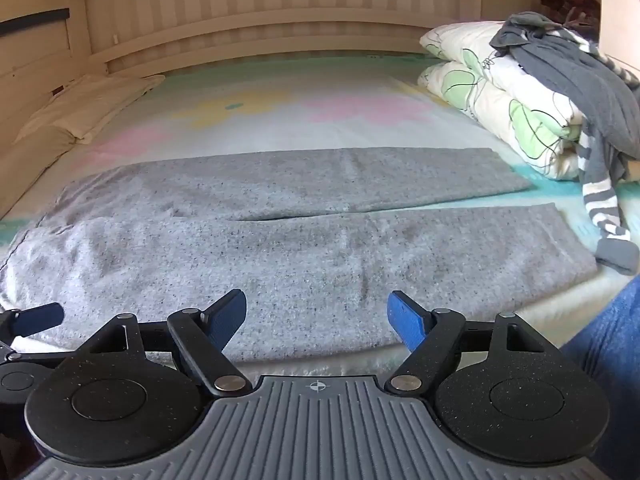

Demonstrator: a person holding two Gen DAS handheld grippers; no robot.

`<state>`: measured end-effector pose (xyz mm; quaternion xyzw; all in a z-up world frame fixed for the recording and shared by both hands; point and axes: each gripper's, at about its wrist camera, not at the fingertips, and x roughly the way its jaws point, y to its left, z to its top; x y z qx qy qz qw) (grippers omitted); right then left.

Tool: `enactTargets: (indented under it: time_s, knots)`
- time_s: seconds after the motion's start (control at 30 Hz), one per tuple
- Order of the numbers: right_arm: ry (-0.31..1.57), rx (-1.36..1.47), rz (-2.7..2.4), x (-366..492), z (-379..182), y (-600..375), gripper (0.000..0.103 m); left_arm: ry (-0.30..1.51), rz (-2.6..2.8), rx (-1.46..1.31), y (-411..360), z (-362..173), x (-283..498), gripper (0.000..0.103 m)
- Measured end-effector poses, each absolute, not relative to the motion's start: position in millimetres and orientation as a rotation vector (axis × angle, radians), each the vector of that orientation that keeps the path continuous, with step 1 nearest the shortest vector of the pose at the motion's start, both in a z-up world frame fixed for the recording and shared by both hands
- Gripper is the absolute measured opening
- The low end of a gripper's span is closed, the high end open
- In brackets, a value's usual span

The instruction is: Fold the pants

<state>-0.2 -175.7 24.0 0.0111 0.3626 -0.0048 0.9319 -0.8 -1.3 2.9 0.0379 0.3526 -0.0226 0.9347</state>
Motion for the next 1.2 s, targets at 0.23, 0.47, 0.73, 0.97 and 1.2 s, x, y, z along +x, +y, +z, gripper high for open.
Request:
enactTargets:
  time_s: [0.23,0.47,0.73,0.97,1.2]
  knots:
    - [0.739,0.028,-0.009,-3.0,23.5,-171.8,0.077,0.728,-0.021,0.045,-2.4,-3.3,-11.5,0.082]
    - [0.732,0.048,-0.025,-1.7,20.6,-174.6,0.076,0.761,-0.021,0.025,-0.5,-3.5,-7.2,0.078]
    - [0.741,0.037,-0.006,-0.1,17.8,-167.8,0.076,0.763,-0.024,0.036,-3.4,-2.9,-7.5,0.077]
    - [0.749,0.017,0.011,0.6,16.7,-163.3,0.076,0.783,-0.036,0.024,-1.9,-4.3,-4.7,0.077]
    - [0.727,0.019,-0.022,0.0,19.3,-166.8,0.076,0.774,-0.039,0.023,-2.6,-4.6,-6.6,0.077]
